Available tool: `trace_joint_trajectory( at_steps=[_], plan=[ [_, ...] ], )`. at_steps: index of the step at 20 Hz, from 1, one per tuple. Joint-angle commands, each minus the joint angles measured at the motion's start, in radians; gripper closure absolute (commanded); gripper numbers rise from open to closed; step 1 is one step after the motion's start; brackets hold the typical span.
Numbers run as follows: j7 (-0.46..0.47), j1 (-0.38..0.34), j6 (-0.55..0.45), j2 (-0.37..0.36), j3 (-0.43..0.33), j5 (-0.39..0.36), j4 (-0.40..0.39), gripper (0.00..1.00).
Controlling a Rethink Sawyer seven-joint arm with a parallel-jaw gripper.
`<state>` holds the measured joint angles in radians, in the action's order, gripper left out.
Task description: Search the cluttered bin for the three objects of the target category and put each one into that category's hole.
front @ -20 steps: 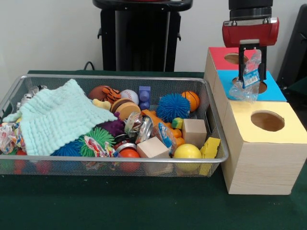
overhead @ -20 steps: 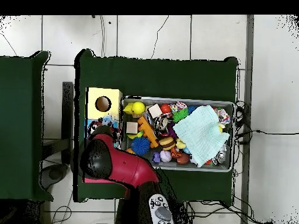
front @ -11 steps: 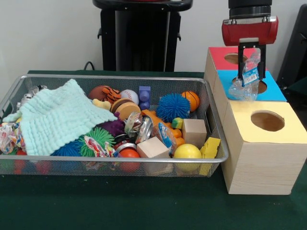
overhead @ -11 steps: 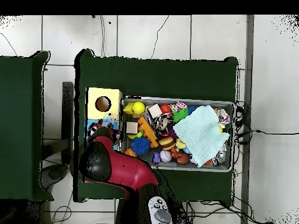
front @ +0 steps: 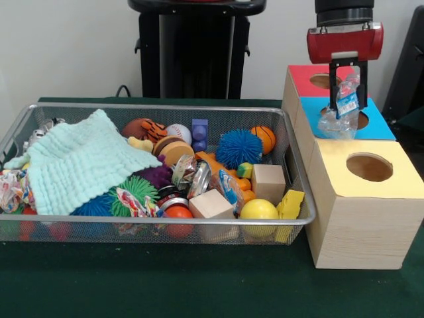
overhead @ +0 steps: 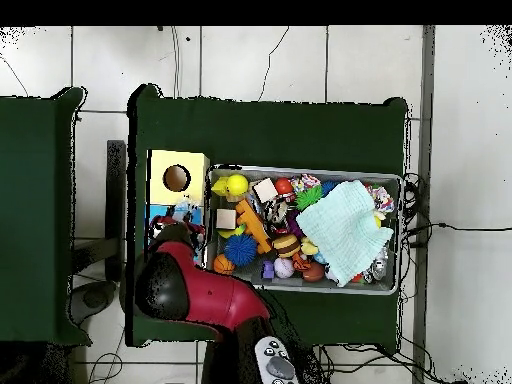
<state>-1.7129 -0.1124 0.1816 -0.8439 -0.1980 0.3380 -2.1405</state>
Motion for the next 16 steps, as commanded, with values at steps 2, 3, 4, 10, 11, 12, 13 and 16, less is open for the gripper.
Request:
trace_joint_trajectory(
  at_steps=[2, 3, 4, 10, 11, 12, 13, 16],
  plan=[
    [-0.289, -0.046, 0.050, 0.140, -0.077, -0.081, -0.162, 1.00],
    [-0.291, -0.043, 0.057, 0.141, -0.074, -0.082, -0.166, 1.00],
    [-0.292, -0.042, 0.066, 0.145, -0.072, -0.086, -0.169, 1.00],
    [-0.289, -0.060, 0.079, 0.144, -0.081, -0.103, -0.191, 1.00],
    [-0.287, -0.059, 0.078, 0.142, -0.079, -0.102, -0.194, 1.00],
    [-0.285, -0.055, 0.079, 0.140, -0.073, -0.100, -0.198, 1.00],
    [-0.284, -0.053, 0.086, 0.144, -0.070, -0.103, -0.201, 1.00],
    [-0.271, -0.032, 0.091, 0.150, -0.046, -0.098, -0.203, 1.00]
  ],
)
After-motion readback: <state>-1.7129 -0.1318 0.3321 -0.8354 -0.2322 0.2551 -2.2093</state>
